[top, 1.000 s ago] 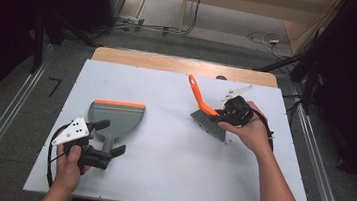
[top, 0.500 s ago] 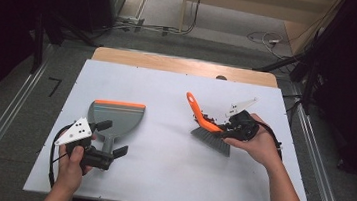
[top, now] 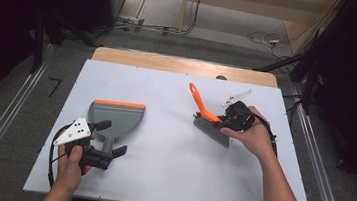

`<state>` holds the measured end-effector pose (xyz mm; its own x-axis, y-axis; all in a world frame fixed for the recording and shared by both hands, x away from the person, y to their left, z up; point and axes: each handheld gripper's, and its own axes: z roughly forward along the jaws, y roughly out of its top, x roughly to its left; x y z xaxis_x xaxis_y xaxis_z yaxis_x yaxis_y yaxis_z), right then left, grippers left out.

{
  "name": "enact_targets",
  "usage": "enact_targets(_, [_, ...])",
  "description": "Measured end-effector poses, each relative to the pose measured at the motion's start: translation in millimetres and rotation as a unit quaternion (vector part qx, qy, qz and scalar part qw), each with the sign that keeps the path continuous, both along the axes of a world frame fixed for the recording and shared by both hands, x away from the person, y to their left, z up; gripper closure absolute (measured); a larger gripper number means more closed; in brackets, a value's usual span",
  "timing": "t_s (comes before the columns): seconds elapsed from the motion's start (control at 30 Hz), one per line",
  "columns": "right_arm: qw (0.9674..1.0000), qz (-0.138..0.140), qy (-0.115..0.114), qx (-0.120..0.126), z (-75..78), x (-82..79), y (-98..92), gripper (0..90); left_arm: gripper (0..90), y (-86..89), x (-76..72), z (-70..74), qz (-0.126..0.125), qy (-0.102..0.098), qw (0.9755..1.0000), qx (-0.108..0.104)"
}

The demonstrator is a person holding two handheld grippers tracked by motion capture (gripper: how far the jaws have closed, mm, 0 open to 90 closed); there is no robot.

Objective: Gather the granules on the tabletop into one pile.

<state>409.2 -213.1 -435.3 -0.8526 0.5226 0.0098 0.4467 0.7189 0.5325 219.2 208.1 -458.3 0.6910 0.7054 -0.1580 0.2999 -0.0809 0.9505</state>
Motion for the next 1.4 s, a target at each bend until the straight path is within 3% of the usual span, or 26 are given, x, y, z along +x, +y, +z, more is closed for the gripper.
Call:
enact_targets(0.07, [1.0000, -0.007, -0.002, 0.006, 2.7, -0.6, -2.2, 68.4, 0.0, -0.3, 0.0, 0.2, 0.000, 0.000, 1.0000, 0.001])
enact_targets(0.2, [0.9987, -0.028, -0.014, 0.040, 12.4, -6.6, -10.1, 68.3, 0.0, -1.1, 0.2, 0.2, -0.001, 0.000, 1.0000, 0.001])
enact_targets(0.33, [0.9928, -0.089, -0.039, 0.071, 22.9, -16.4, -26.2, 68.3, 0.0, -2.2, -0.3, 0.2, -0.003, 0.000, 1.0000, 0.003])
enact_targets(0.47, [0.9797, -0.182, -0.037, 0.075, 25.4, -23.5, -45.2, 68.3, 0.0, -2.8, -0.3, 0.5, -0.003, 0.000, 1.0000, 0.003])
enact_targets(0.57, [0.9677, -0.244, -0.052, 0.037, 19.8, -26.6, -52.3, 68.3, 0.0, -3.7, 0.1, 0.5, -0.004, -0.001, 1.0000, 0.004])
enact_targets(0.7, [0.9473, -0.312, -0.073, -0.007, 6.8, -28.0, -50.6, 68.4, 0.0, -5.6, 0.5, 0.3, -0.005, -0.001, 1.0000, 0.005])
enact_targets(0.77, [0.9414, -0.329, -0.074, -0.014, 0.6, -26.7, -46.1, 68.4, 0.0, -6.2, 0.8, 0.1, -0.007, -0.001, 1.0000, 0.007])
enact_targets(0.8, [0.9403, -0.332, -0.071, -0.018, -2.0, -25.6, -43.2, 68.4, 0.0, -6.4, 0.8, 0.1, -0.007, 0.000, 0.9999, 0.007])
enact_targets(0.87, [0.9424, -0.326, -0.073, -0.021, -4.4, -25.1, -35.0, 68.5, 0.0, -6.4, 0.7, 0.0, -0.007, 0.000, 0.9999, 0.008])
enact_targets(1.03, [0.9514, -0.298, -0.071, -0.026, -3.6, -27.4, -13.2, 68.6, 0.0, -4.4, 0.6, 0.2, -0.006, -0.001, 1.0000, 0.004])
enact_targets(1.13, [0.9535, -0.294, -0.067, -0.010, -0.7, -27.6, -10.4, 68.6, 0.0, -3.4, -0.2, 0.6, -0.004, -0.001, 1.0000, 0.003])
enact_targets(1.27, [0.9508, -0.300, -0.077, -0.003, 4.2, -26.9, -13.5, 68.6, 0.0, -2.1, -0.5, 1.4, -0.004, -0.003, 1.0000, 0.002])
enact_targets(1.4, [0.9459, -0.314, -0.078, -0.020, 2.6, -24.2, -19.6, 68.6, 0.0, -2.9, -0.2, 1.3, -0.004, -0.002, 1.0000, 0.002])
